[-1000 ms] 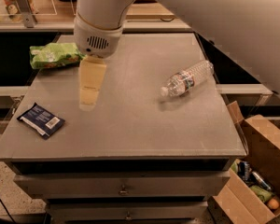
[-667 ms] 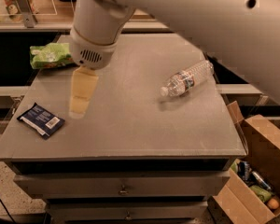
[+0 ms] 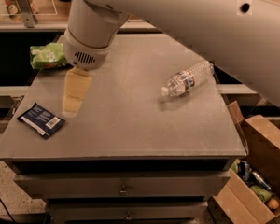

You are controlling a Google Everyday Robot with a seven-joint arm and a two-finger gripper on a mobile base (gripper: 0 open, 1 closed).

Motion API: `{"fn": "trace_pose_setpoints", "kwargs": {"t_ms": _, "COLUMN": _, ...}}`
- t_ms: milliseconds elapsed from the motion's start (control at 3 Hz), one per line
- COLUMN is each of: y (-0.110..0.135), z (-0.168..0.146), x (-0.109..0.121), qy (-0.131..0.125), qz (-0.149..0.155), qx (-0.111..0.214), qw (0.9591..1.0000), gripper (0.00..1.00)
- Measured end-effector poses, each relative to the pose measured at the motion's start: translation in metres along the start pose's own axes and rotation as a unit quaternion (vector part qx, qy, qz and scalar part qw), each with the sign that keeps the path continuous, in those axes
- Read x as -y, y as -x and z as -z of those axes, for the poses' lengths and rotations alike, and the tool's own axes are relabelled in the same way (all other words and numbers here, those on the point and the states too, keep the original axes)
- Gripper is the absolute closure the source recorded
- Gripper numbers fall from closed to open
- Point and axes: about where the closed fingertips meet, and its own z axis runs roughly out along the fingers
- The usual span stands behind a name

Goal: Move rxbar blueberry near green rice chip bag

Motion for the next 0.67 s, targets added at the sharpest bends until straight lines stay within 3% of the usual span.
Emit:
{"fn": "trace_pose_setpoints", "kwargs": {"t_ms": 333, "y": 0.010, "z": -0.017, "x": -0.009, "qy": 0.011, "qz": 0.006, "qx": 0.006, "qw": 0.9999, "gripper": 0.00}}
{"fn": "trace_pose_setpoints", "kwargs": {"t_ms": 667, "y": 0.014, "z": -0.043, "x": -0.025, "qy": 0.026, "qz": -0.016, "qx": 0.019, "qw": 0.9994, "gripper": 0.00}}
